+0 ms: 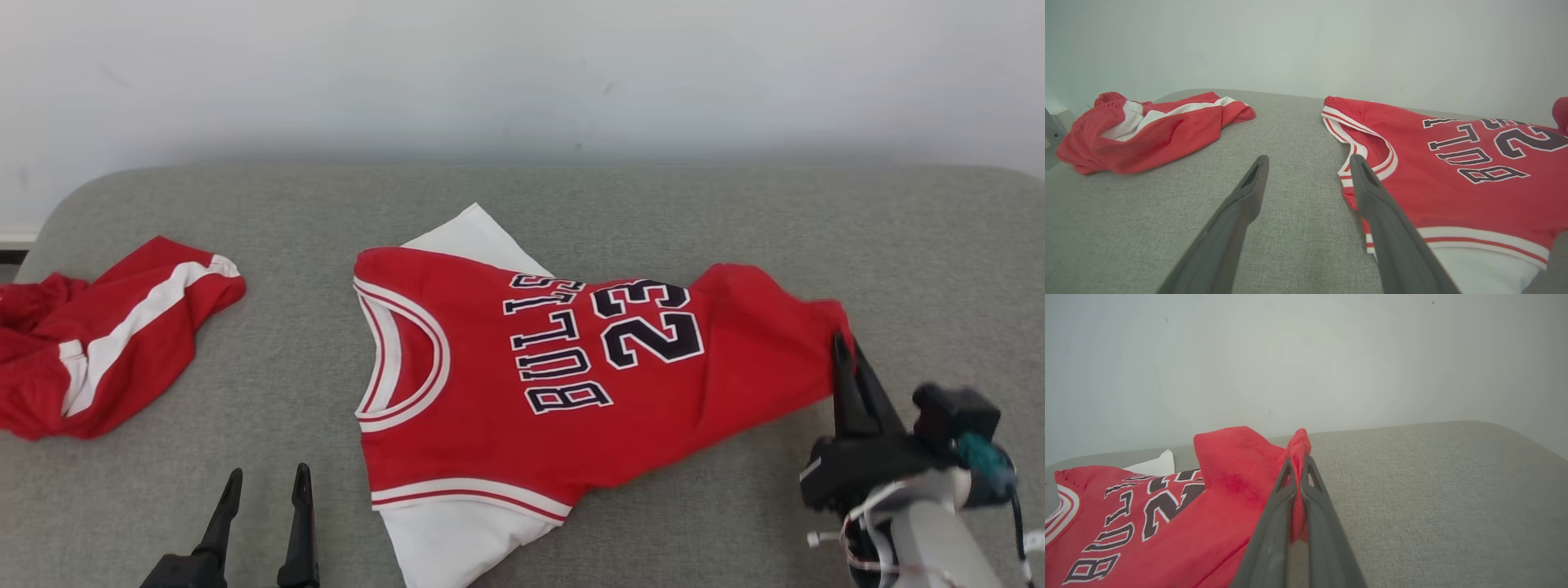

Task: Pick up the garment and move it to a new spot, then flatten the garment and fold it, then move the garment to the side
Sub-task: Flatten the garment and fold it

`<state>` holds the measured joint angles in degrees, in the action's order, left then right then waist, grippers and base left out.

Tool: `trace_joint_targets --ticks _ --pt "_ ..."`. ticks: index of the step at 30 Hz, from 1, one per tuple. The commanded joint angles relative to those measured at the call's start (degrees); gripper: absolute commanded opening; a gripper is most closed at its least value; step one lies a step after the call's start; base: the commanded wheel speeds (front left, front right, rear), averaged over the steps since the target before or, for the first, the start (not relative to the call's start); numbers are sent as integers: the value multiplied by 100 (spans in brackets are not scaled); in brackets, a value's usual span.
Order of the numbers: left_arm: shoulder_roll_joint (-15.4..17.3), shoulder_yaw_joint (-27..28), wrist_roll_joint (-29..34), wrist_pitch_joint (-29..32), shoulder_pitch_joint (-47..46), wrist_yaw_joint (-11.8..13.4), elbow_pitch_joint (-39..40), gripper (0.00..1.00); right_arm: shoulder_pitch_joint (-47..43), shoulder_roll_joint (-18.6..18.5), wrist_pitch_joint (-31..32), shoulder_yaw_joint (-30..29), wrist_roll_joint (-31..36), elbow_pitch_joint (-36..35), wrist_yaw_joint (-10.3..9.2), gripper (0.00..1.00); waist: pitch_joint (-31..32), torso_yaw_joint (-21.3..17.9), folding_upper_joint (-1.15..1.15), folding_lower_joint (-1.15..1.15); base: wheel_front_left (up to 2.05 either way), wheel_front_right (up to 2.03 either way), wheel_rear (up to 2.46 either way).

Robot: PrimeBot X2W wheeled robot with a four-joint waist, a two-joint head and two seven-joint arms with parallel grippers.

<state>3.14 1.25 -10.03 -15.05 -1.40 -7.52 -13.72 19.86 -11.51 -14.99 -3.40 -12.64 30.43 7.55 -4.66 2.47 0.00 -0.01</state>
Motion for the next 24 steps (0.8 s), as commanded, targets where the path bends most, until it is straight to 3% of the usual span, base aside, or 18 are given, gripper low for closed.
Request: trace_joint_targets --ticks 1,9,10,11,24 --pt "-14 24 -20 -19 65 9 9 100 -379 116 -26 -92 64 -298 -13 0 11 -128 0 1 0 0 0" --pt "-21 24 -26 -19 56 9 -10 100 -1266 460 -26 -470 50 -887 -13 0 -11 -261 0 1 0 0 0" --pt "-20 18 -25 -19 52 9 -21 100 -1337 483 -27 -519 70 -894 -13 36 -10 -268 0 1 0 0 0" --pt "-19 15 -23 -19 49 9 -34 100 -1394 516 -27 -562 95 -903 -13 100 4 -276 0 1 0 0 0" --pt "32 48 6 -19 223 9 -74 100 -1690 733 -27 -722 225 -1270 -13 100 260 -324 0 1 0 0 0"
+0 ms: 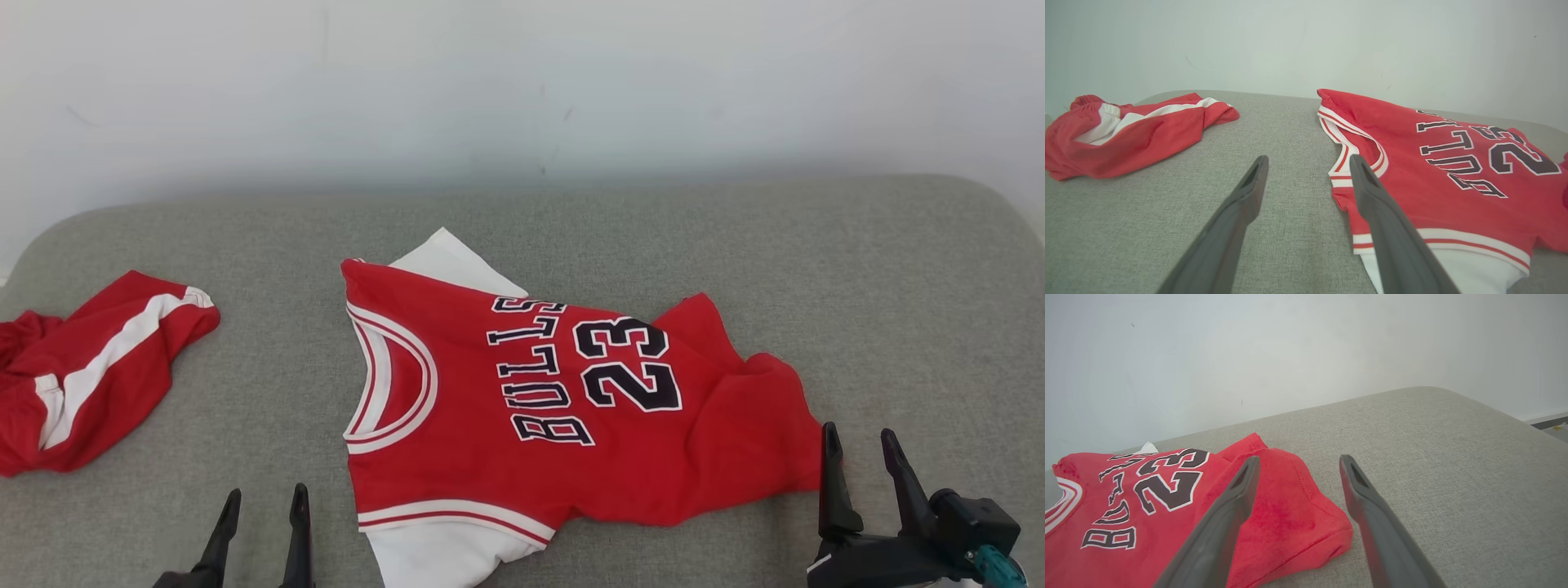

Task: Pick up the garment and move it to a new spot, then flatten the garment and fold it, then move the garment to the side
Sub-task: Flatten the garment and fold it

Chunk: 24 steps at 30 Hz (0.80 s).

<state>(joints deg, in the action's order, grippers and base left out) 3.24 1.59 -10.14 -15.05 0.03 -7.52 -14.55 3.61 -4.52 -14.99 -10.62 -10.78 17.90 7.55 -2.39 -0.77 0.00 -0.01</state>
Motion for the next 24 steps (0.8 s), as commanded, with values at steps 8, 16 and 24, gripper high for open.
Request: trace_joint_targets --ticks 8,16,24 --pt "3 140 97 -19 297 9 149 100 -224 78 -28 48 62 -366 -13 100 202 -7 0 1 0 0 0" --pt "-16 317 171 -19 364 9 259 100 -554 95 -27 202 84 -776 -13 100 273 5 0 1 0 0 0" --pt "-24 417 258 -19 411 9 325 100 -691 140 -27 250 87 -861 -13 100 285 -5 0 1 0 0 0"
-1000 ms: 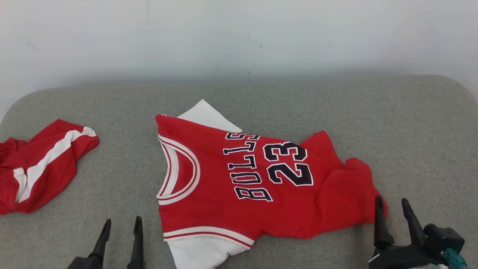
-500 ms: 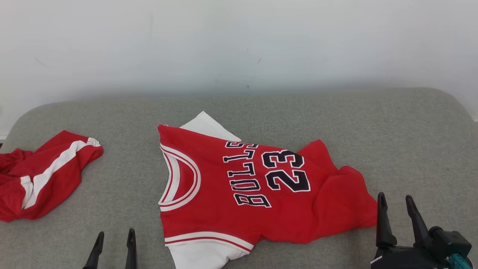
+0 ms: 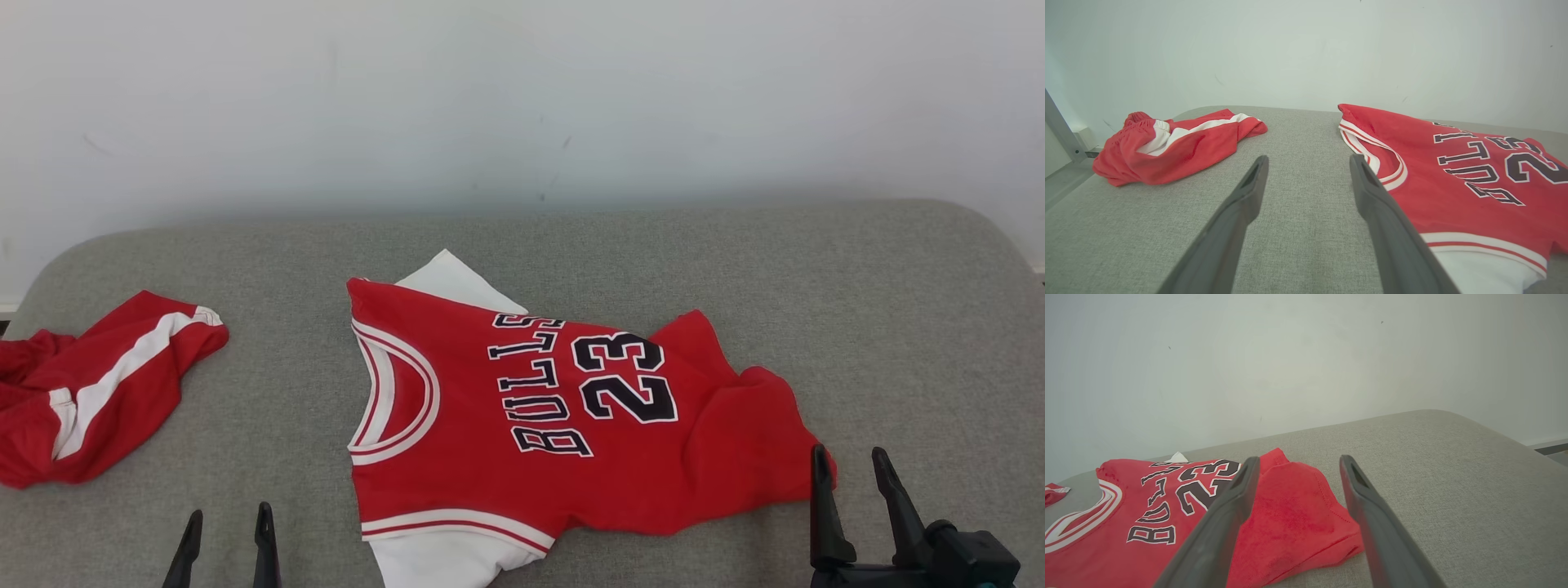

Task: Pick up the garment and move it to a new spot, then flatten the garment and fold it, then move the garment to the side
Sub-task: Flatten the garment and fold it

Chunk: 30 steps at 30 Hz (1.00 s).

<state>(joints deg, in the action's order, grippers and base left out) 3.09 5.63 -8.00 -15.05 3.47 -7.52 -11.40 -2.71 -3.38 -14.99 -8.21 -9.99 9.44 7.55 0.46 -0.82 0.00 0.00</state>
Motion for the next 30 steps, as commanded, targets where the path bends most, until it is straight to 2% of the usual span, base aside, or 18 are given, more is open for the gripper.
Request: trace_joint_targets --ticks 1,10,30 --pt "-11 22 58 -19 76 9 26 100 -69 29 -26 16 -8 -9 -13 100 -1 4 0 0 0 0 0" --pt "-18 106 317 -19 125 36 134 100 -51 49 -26 123 72 29 -13 100 -8 30 0 0 0 0 0" --pt "-25 50 242 -19 126 23 51 100 -30 60 -27 215 75 207 -13 100 43 64 0 0 0 0 0"
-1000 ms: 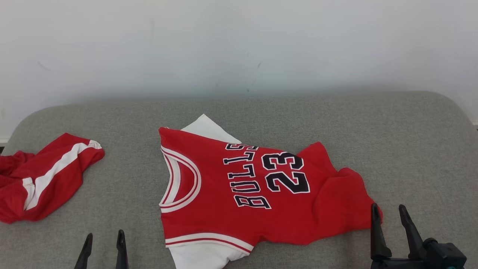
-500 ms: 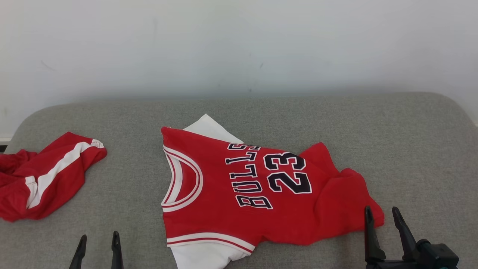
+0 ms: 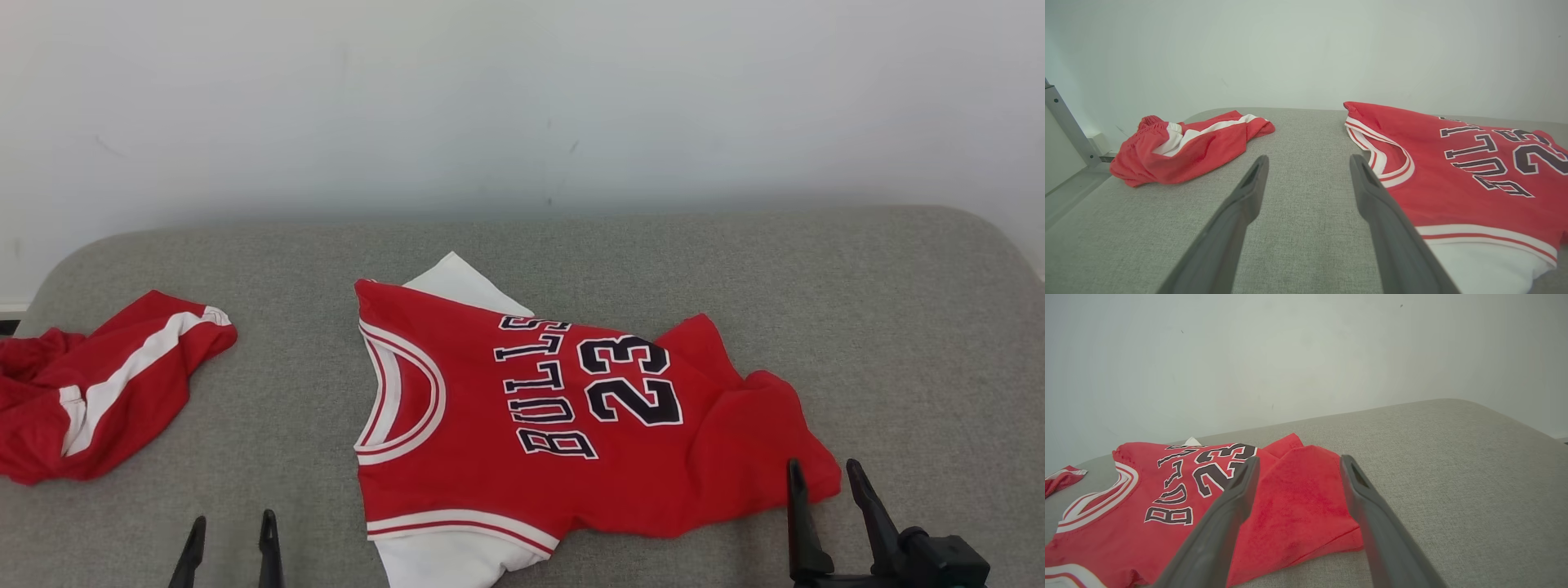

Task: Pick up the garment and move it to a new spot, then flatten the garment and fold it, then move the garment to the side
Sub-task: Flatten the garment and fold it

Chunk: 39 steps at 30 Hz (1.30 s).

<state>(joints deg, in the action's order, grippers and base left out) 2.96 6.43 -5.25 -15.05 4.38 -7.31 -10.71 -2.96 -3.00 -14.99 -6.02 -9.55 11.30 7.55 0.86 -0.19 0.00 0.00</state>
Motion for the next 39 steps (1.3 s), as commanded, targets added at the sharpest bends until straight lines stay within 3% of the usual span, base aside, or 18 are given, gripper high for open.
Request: trace_joint_targets --ticks 1,21,35,36,37,38,39 --pt "-12 -76 -59 -19 40 0 -31 100 24 22 -27 -12 68 45 -13 100 5 1 0 0 0 0 0" --pt "-4 -2125 -573 -19 -144 -11 -1450 100 1344 -657 -15 -293 80 2078 -13 100 -427 -26 0 0 0 0 0" --pt "27 -2225 -996 -4 -451 -9 -2236 100 2201 -713 -16 -458 230 3754 -13 100 -689 82 0 0 0 0 0" --pt "23 -2336 -1096 1 -479 -9 -2326 100 2239 -704 -14 -470 215 3826 -13 53 -690 91 0 0 0 0 0" --pt "18 -2443 -1127 9 -531 -13 -2409 100 2253 -689 -13 -474 210 3892 -13 32 -687 99 0 0 0 0 0" --pt "9 -2528 -1208 14 -580 -15 -2482 100 2257 -677 -14 -479 208 3939 -13 0 -678 105 0 0 0 0 0" --pt "-3 -2635 -1310 16 -616 -17 -2574 84 2265 -666 -14 -482 203 3976 -13 0 -666 106 0 0 0 0 0"
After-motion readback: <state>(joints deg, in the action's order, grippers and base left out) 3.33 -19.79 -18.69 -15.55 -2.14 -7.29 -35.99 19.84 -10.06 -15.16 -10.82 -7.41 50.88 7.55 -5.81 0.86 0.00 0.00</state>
